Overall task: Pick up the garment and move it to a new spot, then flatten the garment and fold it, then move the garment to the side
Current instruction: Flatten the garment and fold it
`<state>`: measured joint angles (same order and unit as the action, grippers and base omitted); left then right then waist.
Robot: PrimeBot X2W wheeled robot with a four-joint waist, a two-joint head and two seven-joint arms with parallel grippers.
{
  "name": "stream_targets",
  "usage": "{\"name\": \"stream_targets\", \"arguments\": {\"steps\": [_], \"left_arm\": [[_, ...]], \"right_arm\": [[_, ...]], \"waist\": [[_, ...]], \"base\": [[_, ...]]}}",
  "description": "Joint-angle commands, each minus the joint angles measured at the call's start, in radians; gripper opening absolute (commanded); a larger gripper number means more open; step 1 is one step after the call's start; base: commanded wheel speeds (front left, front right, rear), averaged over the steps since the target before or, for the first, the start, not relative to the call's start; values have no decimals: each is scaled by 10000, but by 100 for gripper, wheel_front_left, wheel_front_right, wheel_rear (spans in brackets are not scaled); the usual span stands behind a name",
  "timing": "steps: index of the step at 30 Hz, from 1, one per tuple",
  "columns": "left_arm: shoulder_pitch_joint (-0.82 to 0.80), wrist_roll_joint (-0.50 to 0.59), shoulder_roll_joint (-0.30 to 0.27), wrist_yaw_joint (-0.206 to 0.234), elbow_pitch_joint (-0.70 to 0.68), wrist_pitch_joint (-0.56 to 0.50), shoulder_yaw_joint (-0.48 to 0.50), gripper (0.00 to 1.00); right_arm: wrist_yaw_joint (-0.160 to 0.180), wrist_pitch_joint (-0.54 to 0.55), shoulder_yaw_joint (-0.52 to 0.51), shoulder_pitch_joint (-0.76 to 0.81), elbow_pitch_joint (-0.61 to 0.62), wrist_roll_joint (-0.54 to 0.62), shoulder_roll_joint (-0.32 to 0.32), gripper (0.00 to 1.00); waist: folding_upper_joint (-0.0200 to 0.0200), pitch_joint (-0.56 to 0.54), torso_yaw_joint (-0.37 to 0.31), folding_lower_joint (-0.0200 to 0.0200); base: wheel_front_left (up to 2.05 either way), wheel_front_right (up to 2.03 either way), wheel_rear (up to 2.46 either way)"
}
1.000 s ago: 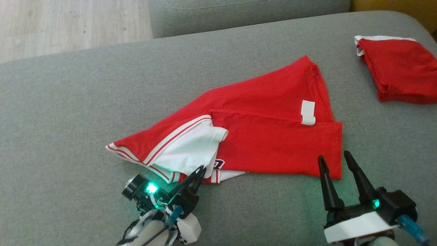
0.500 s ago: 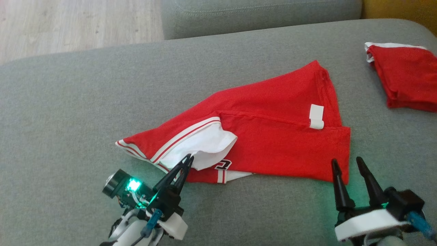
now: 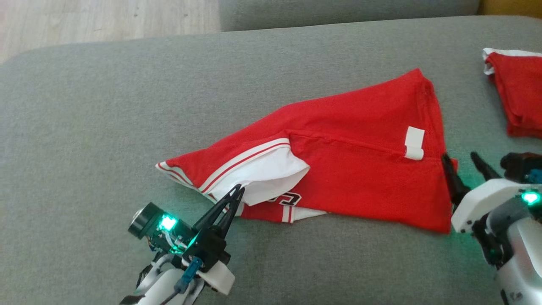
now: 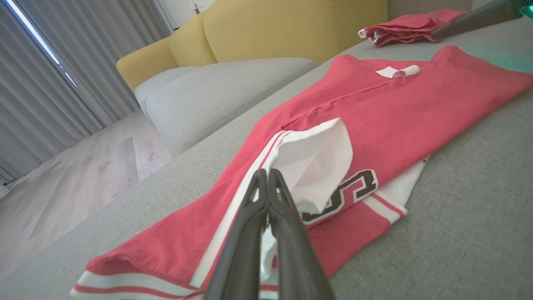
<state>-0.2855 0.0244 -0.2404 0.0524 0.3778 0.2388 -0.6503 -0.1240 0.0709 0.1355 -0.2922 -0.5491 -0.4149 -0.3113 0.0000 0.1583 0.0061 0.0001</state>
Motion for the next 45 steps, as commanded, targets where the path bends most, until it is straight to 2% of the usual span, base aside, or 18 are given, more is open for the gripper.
{"name": "stream_targets", "arguments": {"steps": [1, 5, 6, 7, 9, 15, 21, 25, 29, 34, 39, 42, 45], "left_arm": [[-456, -124, -169, 18, -336, 13, 271, 0], [-440, -176, -198, 43, -353, 4, 270, 0], [-433, -194, -217, 56, -365, 1, 277, 0], [-427, -213, -240, 68, -376, 1, 287, 0], [-405, -251, -283, 94, -388, 2, 304, 0], [-468, -311, -434, 216, -416, -13, 395, 0], [-698, -342, -790, 426, -717, 68, 693, 0], [-1164, -278, -1391, 508, -1270, 119, 1103, 0], [-1707, -325, -2179, 392, -1947, -2, 1622, 0], [-2396, -559, -3005, 174, -3407, -495, 2306, 0], [-3548, -682, -3702, -142, -4791, -1199, 2925, 0], [-4583, -744, -3962, -468, -5104, -1555, 3158, 0], [-5687, -987, -3907, -880, -4745, -1835, 3200, 0]], "right_arm": [[-67, 140, 272, -154, 17, -156, -274, 100], [-67, 343, 440, -119, -239, -386, -304, 100], [-67, 350, 483, -107, -273, -456, -307, 96], [-67, 306, 548, -100, -260, -541, -303, 77], [-67, 182, 627, -94, -275, -703, -311, 0], [-67, -228, 876, -199, -430, -908, -429, 0], [-67, -1404, 941, -405, -227, -889, -693, 0], [-67, -2017, 881, -485, 316, -1122, -1054, 0], [-67, -2236, 692, -559, 1265, -1434, -1633, 0], [-67, -1883, 196, -440, 2958, -1757, -2561, 0], [-67, -983, -565, -540, 4875, -1819, -3297, 0], [-67, -317, -808, -1014, 5698, -1754, -3558, 0], [-67, 224, -656, -1818, 5956, -1631, -3677, 0]], "waist": [[0, -1, 118, -1], [0, -17, 190, -1], [0, -17, 196, -1], [0, -16, 196, -1], [0, -27, 180, -1], [0, -61, 94, -1], [0, -396, -29, -1], [0, -813, -87, -1], [0, -1340, -181, -1], [0, -1834, -311, -1], [0, -1922, -447, -1], [0, -1791, -541, -1], [0, -1551, -585, -1]], "base": [[0, 0, 0], [0, 0, 0], [0, 0, 0], [0, 0, 0], [0, 0, 0], [0, 0, 0], [0, 0, 0], [0, 0, 0], [0, 0, 0], [0, 0, 0], [0, 0, 0], [0, 0, 0], [0, 0, 0]]}}
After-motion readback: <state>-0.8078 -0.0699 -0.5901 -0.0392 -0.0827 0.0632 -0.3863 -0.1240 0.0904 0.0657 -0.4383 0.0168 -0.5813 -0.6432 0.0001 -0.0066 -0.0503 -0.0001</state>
